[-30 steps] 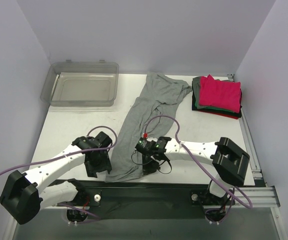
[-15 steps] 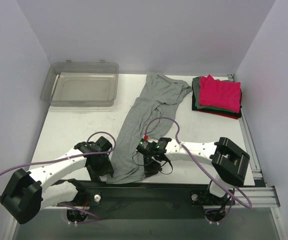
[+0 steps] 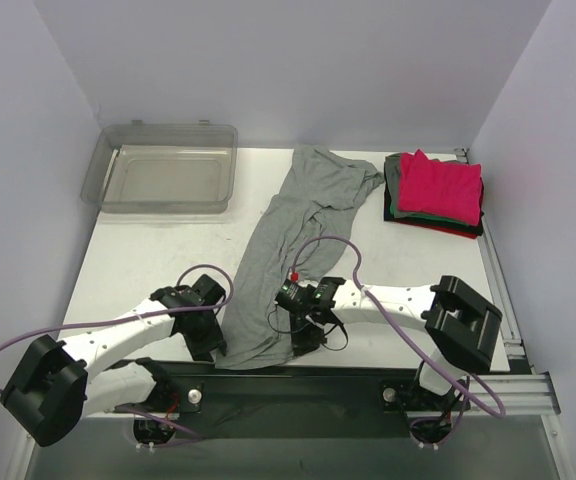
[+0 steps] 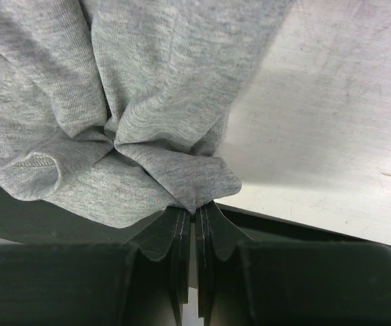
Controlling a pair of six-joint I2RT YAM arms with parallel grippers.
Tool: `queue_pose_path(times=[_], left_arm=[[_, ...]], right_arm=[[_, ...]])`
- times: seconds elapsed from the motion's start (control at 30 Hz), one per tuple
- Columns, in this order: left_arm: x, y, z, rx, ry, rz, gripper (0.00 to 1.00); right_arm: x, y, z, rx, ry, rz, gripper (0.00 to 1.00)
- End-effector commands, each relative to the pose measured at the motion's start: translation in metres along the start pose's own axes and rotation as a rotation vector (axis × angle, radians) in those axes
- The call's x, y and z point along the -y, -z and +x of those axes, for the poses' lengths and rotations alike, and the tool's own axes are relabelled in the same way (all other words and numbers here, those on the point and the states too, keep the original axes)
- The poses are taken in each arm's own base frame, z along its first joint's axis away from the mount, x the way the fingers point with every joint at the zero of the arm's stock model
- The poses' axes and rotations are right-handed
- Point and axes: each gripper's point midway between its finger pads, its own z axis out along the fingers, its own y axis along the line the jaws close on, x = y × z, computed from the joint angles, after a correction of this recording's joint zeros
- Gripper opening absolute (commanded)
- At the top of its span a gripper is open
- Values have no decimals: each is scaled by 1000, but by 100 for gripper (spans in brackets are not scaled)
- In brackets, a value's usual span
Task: Fold and stack the t-shirts
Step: Grab the bottom of the folded rectangular tshirt with both arms
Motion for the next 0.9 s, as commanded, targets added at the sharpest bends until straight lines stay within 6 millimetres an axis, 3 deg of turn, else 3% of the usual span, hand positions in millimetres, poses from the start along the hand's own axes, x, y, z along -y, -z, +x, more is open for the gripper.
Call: queue_pose_path(times=[0.0, 0.3, 0.53, 0.67, 0.87], left_arm=[[5, -8, -1, 9, 1, 25, 44], [19, -3, -2, 10, -37, 106, 0], [29, 40, 3, -10, -83, 176, 0], [27, 51, 18, -94, -117, 178, 0], [24, 76, 18, -94, -214, 164, 0]], right_arm=[[8, 11, 2, 9, -21, 12, 0], [7, 18, 5, 2, -22, -6, 0], [18, 46, 26, -88, 34, -4, 0], [20, 63, 47, -178, 53, -23, 0], [16, 86, 74, -237, 69, -34, 0]])
